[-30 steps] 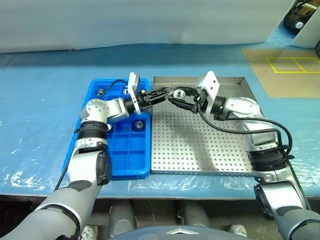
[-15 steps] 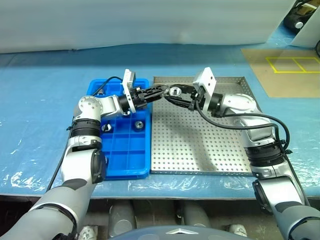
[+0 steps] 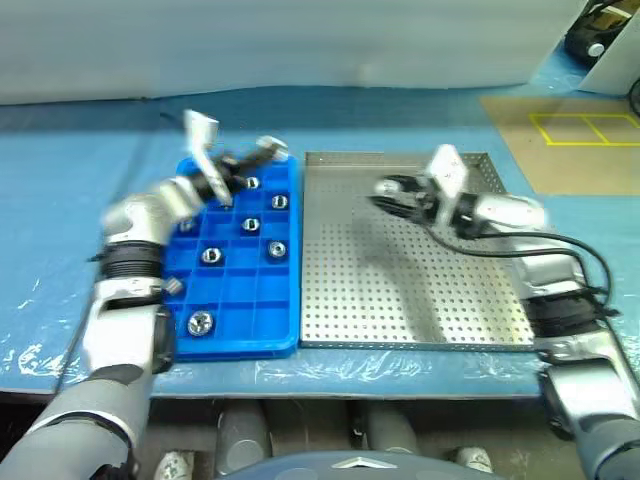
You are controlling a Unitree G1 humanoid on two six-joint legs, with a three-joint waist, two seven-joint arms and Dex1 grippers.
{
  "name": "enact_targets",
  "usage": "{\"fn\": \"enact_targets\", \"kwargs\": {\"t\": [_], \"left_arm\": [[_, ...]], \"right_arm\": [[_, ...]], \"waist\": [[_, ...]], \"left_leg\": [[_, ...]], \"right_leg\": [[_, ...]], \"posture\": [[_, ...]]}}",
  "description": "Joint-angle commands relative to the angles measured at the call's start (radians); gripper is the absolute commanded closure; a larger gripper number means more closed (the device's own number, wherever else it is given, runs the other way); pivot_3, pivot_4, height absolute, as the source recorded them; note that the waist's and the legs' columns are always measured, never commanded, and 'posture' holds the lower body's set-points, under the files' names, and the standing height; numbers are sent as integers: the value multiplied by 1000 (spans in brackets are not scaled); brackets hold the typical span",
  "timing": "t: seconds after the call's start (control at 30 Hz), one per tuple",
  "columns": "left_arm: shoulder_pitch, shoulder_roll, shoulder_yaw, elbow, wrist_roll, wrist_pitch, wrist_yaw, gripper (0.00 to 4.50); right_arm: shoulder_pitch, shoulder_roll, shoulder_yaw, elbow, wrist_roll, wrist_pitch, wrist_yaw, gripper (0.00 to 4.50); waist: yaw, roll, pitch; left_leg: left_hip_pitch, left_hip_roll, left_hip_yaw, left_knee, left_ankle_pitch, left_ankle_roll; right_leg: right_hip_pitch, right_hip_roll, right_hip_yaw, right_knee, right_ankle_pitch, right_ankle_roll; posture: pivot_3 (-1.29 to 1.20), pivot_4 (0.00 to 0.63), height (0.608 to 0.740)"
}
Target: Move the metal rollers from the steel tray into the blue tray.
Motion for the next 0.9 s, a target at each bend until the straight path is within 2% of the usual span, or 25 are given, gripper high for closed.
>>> {"fn": "enact_targets", "kwargs": {"t": [0.03,0.3,0.5,0.67,0.73,0.9], "left_arm": [[-55,-63,-42,-15,42,-160,-60,3206],[-136,-68,-17,83,69,-238,-66,3206],[-279,-78,-62,309,274,-715,34,3206],[-394,-163,-115,468,357,-857,-12,3206],[-419,-193,-124,473,340,-794,-85,3206],[-357,-186,-261,311,299,-360,-448,3206]], "right_arm": [[-43,50,-9,-74,29,-5,4,2796],[-44,82,-6,-94,8,7,7,2796],[-55,80,-14,-20,-45,-70,-25,2796],[-49,84,27,16,-94,-126,-1,2796],[-42,81,13,-6,-69,-99,16,2796],[12,17,-29,-13,-59,-71,39,2796]], "waist": [[1,0,0],[-1,0,0],[5,-1,1],[22,-1,1],[25,-1,1],[24,-1,1]], "left_leg": [[1,-1,0,0,0,0],[0,-1,0,4,0,1],[0,-1,0,5,0,1],[-2,-1,-2,6,-1,2],[-2,-2,-2,6,-1,2],[-1,-1,-1,5,-1,2]], "right_leg": [[0,0,0,0,0,0],[1,-1,-1,3,0,0],[1,-1,-1,3,0,0],[2,-2,-1,3,0,0],[2,-2,-1,3,0,1],[0,-2,0,5,1,1]], "posture": [[-202,150,740],[-207,150,740],[-177,150,740],[-173,150,740],[-185,150,740],[-220,150,740]]}}
